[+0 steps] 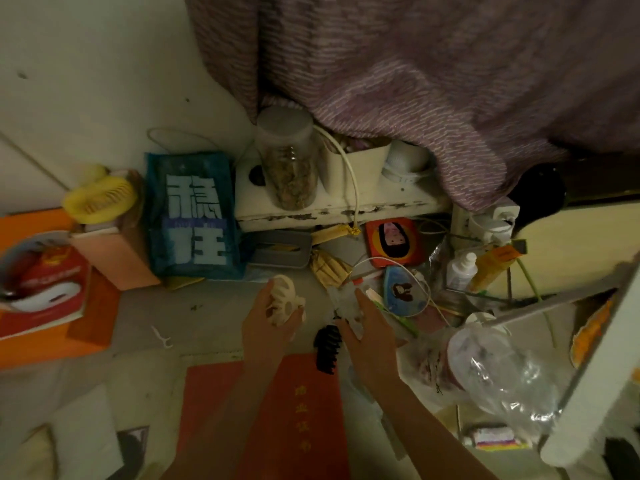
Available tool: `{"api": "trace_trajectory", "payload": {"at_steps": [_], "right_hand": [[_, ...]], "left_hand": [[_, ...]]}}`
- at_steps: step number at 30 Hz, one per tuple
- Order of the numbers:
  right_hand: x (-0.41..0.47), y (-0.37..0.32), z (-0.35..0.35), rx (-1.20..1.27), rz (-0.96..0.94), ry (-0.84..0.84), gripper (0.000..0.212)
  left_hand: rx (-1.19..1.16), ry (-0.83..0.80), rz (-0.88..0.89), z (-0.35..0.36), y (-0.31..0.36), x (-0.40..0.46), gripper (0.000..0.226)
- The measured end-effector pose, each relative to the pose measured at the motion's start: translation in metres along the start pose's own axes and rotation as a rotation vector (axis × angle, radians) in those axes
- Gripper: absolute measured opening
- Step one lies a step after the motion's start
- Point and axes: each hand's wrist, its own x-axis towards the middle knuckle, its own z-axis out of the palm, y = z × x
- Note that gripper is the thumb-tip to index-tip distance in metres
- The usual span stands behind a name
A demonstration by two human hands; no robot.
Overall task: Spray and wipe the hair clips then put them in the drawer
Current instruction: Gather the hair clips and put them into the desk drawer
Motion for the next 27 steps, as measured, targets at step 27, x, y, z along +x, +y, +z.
{"api": "trace_trajectory", "payload": {"at_steps": [27], "right_hand": [[-0.178, -0.143, 0.131, 0.036, -0.649, -0.621, 0.047]], "left_hand": [[-0.195, 0.76, -0.288, -0.25, -0.061, -0.219, 0.056]]}}
